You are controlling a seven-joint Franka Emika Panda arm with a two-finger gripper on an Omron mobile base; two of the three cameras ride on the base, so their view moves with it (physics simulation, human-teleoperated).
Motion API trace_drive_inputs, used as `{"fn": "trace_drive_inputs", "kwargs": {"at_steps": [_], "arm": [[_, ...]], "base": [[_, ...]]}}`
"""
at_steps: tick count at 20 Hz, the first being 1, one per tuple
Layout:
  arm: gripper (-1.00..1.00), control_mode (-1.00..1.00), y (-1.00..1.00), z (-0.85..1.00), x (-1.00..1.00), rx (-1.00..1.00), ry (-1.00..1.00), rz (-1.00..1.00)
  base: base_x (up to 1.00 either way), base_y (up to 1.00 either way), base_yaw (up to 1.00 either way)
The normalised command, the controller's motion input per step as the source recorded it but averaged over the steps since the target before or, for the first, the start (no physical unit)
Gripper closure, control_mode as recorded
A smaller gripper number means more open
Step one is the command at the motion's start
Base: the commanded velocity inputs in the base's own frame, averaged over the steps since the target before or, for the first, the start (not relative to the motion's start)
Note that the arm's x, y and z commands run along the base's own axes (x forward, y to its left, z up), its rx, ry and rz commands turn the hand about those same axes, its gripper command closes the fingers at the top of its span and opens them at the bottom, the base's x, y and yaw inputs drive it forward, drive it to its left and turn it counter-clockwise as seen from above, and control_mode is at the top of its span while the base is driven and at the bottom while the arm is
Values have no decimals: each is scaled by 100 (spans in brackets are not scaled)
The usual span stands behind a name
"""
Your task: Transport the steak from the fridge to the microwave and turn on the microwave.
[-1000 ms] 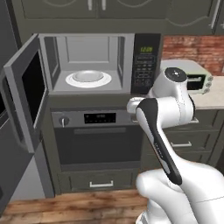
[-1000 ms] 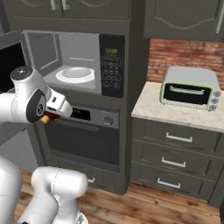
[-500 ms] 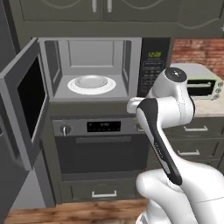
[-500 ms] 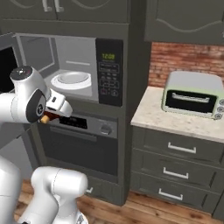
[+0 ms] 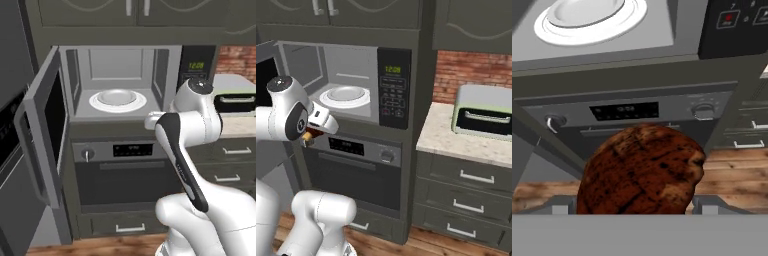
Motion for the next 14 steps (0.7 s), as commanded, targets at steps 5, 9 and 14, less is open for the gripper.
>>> {"fn": "trace_drive_inputs", "kwargs": {"at_steps": [5, 9, 14], "arm": [[100, 100, 0, 0, 0, 0, 0, 0], [100, 100, 0, 0, 0, 0, 0, 0], [100, 100, 0, 0, 0, 0, 0, 0]], "base": [[42, 27, -14], [37, 30, -24], [30, 42, -27]]}}
